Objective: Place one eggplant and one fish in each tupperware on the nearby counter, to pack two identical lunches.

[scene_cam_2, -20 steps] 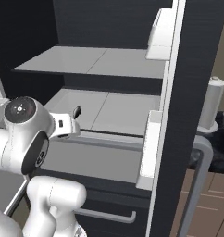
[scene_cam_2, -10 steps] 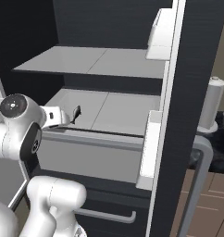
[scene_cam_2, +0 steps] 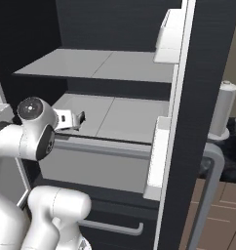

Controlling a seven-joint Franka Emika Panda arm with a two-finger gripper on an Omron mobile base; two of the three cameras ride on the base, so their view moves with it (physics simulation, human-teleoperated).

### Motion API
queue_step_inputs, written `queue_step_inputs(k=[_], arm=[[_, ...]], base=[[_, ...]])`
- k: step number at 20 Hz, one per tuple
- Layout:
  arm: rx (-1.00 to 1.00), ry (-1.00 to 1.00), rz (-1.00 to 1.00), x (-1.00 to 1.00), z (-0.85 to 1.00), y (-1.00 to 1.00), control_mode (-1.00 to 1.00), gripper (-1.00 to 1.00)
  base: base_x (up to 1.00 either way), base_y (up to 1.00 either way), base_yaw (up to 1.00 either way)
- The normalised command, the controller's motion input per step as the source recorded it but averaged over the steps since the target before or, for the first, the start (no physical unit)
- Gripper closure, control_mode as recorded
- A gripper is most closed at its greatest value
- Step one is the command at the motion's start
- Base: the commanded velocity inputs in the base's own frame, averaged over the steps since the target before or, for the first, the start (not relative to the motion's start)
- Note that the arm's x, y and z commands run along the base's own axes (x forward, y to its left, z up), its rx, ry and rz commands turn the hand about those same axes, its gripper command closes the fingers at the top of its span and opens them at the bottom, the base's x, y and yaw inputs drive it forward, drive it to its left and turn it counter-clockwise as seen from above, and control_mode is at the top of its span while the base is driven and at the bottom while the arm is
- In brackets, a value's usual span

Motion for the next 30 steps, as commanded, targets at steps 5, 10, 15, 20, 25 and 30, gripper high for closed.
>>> queue_step_inputs(k=[5,10,15,20,25,30], arm=[[0.02,0.08,-0.1,0.4,-0.2,0.0,-1.0,-1.0],[0.01,0.05,-0.16,0.35,-0.24,0.0,-1.0,-1.0],[0.03,0.01,-0.13,0.42,-0.26,0.01,-1.0,-1.0],[0.07,0.0,-0.02,0.53,-0.22,0.14,-1.0,-1.0],[0.05,0.02,0.0,0.54,-0.19,0.22,-1.0,-1.0],[0.0,0.04,0.0,0.8,-0.13,0.05,-1.0,-1.0]], base=[[0.0,0.0,0.0],[0.0,0.0,0.0],[0.0,0.0,0.0],[0.0,0.0,0.0],[0.0,0.0,0.0],[0.0,0.0,0.0]])
